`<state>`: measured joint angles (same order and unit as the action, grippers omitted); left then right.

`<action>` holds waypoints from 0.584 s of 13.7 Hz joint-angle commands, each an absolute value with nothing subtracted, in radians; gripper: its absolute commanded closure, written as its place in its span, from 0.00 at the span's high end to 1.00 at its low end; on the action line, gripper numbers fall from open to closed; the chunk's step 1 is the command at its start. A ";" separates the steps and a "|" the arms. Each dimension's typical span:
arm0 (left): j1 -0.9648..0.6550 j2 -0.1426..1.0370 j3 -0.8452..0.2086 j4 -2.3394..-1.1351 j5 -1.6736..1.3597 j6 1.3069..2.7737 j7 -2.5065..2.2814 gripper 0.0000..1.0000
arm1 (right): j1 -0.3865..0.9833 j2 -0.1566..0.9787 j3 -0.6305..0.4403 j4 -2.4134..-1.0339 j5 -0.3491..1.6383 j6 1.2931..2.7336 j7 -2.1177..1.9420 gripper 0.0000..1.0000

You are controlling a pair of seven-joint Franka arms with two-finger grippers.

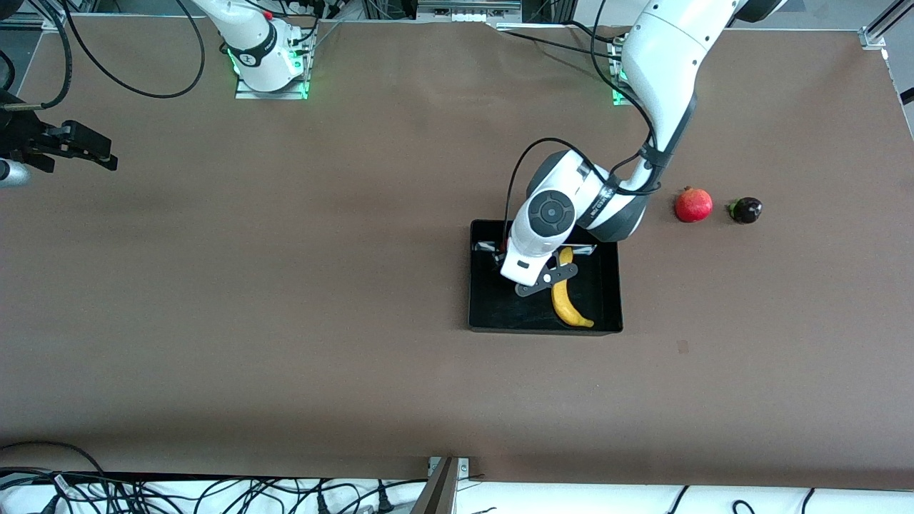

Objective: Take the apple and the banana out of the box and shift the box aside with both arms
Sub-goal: 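Lower the left gripper and close it on the red apple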

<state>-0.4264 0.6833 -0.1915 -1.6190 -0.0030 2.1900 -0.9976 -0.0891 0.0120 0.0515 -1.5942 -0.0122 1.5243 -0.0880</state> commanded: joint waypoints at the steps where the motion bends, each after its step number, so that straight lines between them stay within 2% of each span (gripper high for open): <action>1: -0.425 0.681 -0.207 -1.655 0.020 2.212 -1.022 1.00 | -0.092 0.015 0.052 -1.578 -0.011 1.509 -0.081 1.00; 5: -0.429 0.692 -0.209 -1.680 0.020 2.227 -1.045 1.00 | -0.092 0.015 0.052 -1.578 -0.011 1.509 -0.080 1.00; 6: -0.430 0.699 -0.209 -1.680 0.020 2.230 -1.045 0.94 | -0.092 0.015 0.052 -1.578 -0.011 1.509 -0.080 1.00; 7: -0.430 0.703 -0.209 -1.684 0.020 2.247 -1.046 0.78 | -0.092 0.015 0.052 -1.578 -0.011 1.509 -0.080 1.00; 8: -0.430 0.703 -0.209 -1.695 0.020 2.259 -1.055 0.54 | -0.092 0.015 0.052 -1.578 -0.011 1.509 -0.080 1.00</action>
